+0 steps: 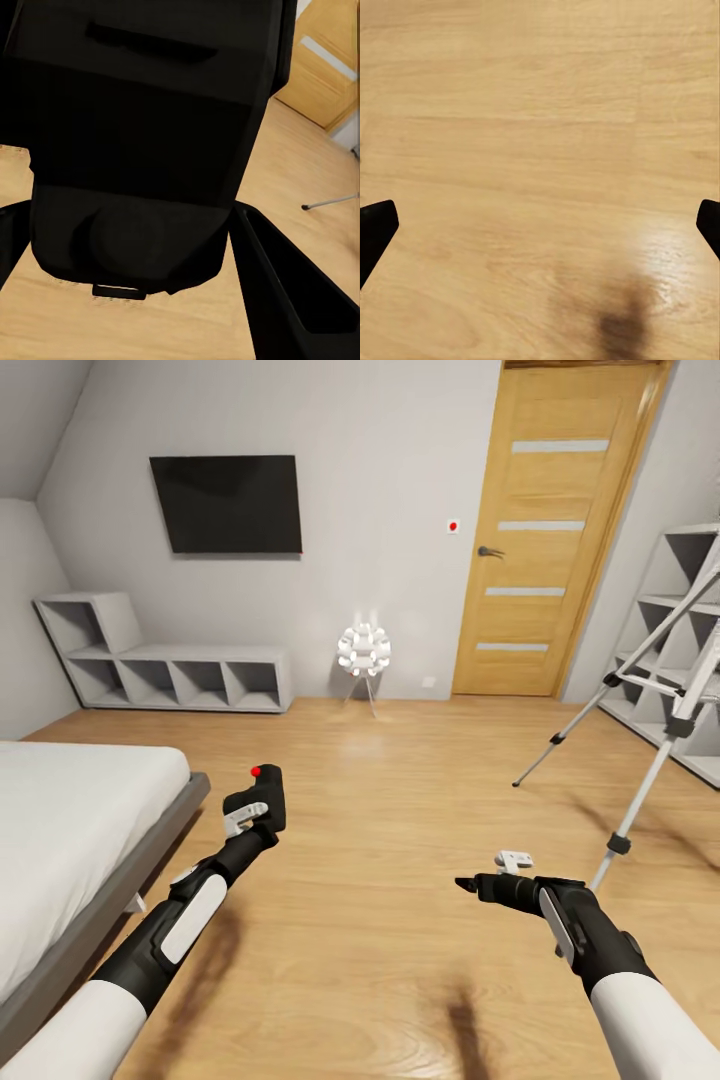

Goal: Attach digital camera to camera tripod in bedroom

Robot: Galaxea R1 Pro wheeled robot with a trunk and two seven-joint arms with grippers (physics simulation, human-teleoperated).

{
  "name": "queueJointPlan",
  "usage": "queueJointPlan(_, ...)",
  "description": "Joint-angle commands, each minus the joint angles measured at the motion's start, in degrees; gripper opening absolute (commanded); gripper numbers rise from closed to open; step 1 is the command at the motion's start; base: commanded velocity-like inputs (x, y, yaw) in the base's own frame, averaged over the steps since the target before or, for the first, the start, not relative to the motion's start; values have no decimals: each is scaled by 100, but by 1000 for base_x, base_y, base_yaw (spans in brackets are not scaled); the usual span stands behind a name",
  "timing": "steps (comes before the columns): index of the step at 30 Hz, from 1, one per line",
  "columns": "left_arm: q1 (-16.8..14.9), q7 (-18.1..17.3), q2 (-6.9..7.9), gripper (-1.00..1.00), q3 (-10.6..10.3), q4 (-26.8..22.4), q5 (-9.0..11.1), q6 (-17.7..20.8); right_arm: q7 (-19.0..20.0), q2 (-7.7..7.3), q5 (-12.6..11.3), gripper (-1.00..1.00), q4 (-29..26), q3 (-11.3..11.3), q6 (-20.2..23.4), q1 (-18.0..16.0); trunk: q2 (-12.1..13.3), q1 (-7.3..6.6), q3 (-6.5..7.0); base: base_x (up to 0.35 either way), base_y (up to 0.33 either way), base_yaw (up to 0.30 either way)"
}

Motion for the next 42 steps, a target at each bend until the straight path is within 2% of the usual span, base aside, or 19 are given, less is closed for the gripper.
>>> queueJointPlan(1, -3, -5, 7, -100, -9, -4, 38, 18, 29, 2, 7, 100, -6, -18, 35, -3, 0, -3, 17, 0, 0, 0)
queueJointPlan(7, -3, -1, 12, -100, -28, 2, 32, 54, 16, 2, 21, 100, 1, -8, 64, -3, 8, -19, 150, 0, 0, 0)
queueJointPlan(11, -3, -4, 14, -100, -390, -18, 18, 255, 16, -3, 23, 100, 2, -12, 85, -3, 13, -29, 239, 0, 0, 0)
queueJointPlan(15, -3, 2, 14, -100, -583, -20, 9, 286, 21, -6, 20, 100, 2, -17, 91, -3, 18, -40, 327, 0, 0, 0)
queueJointPlan(29, -3, 4, 14, -100, -623, -5, 13, 284, 39, -6, 10, 100, 2, -18, 43, -3, 37, -76, 638, 0, 0, 0)
queueJointPlan(42, -3, 15, 14, -100, -623, 37, -1, 275, 14, -6, 8, 100, 10, -18, 43, -3, 559, -361, 871, 0, 0, 0)
